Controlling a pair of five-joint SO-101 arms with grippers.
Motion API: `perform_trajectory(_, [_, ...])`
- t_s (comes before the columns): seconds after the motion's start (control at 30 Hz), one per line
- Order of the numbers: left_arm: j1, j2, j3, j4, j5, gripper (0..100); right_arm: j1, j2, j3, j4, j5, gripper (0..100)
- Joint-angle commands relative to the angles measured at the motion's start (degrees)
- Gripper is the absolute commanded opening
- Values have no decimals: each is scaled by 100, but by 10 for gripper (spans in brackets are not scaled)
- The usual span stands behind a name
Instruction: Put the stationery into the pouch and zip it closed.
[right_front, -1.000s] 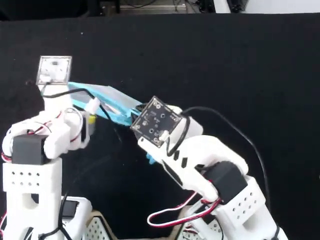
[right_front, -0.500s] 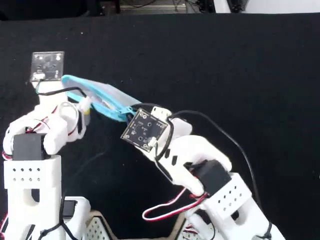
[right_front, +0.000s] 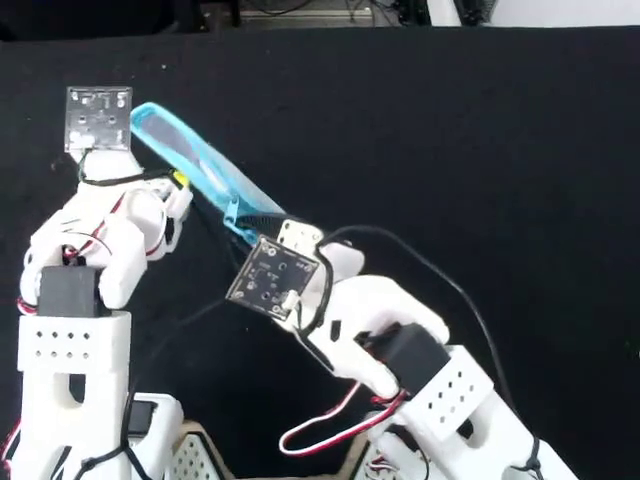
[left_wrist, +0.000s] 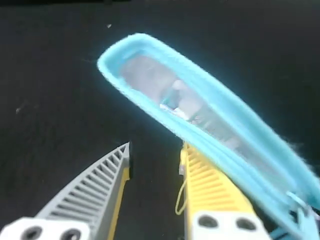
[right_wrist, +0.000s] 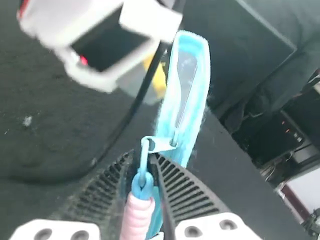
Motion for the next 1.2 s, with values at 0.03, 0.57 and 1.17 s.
perform_trajectory(0.03, [251,-97,-84,-97,62,167,-44,338,-207,-281,44,11])
perform_trajectory(0.57, [-330,-105,-101,1670,9,170,123,514,-1068,-273,44,11])
perform_trajectory(1.17, [-330,-97,971,-642,53,167,932,1516,-927,-835,62,11])
